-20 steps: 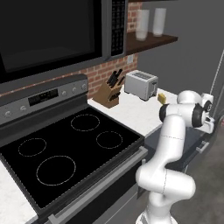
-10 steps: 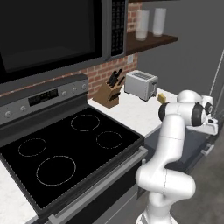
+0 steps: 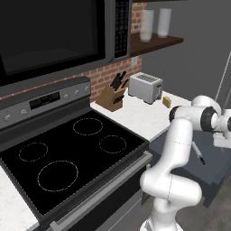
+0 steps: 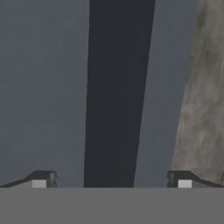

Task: Pick the rolling pin from the drawer and place it on the counter.

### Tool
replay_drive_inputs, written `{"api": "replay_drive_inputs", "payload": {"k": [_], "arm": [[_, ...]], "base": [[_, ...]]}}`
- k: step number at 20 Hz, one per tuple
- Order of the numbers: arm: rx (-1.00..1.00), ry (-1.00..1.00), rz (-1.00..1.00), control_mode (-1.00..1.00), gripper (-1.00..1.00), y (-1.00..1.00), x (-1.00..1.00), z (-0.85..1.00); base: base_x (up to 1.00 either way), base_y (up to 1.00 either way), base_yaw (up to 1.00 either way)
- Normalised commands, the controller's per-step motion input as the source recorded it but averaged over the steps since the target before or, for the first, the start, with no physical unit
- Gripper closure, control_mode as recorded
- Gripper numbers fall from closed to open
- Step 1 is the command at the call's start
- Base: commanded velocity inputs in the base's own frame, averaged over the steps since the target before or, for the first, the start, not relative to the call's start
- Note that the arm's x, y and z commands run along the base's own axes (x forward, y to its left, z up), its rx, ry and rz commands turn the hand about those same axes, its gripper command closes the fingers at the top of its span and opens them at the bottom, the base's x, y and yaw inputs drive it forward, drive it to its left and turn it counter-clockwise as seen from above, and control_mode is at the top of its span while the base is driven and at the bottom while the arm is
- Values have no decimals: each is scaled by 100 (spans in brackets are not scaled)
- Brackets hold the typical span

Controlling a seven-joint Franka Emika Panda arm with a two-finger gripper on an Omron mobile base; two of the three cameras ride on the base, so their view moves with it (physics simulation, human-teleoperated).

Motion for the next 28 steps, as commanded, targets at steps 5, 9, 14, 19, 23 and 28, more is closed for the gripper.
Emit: {"api": "replay_drive_inputs", "payload": {"k": [5,9,14,19,23,28], "arm": [[-3,8,0,-100,-100,-100,-100,-8],[9,2,-2,-100,-100,-61,-56,58],[4,-3,0,-100,-100,30,5,100],[0,-4,5,-100,-100,73,58,79],[0,0,32,-100,-100,52,73,5],[7,0,46,-100,-100,30,59,-25]], "base": [[0,0,0],[0,0,0],[0,0,0],[0,0,0],[0,0,0],[0,0,0]]}}
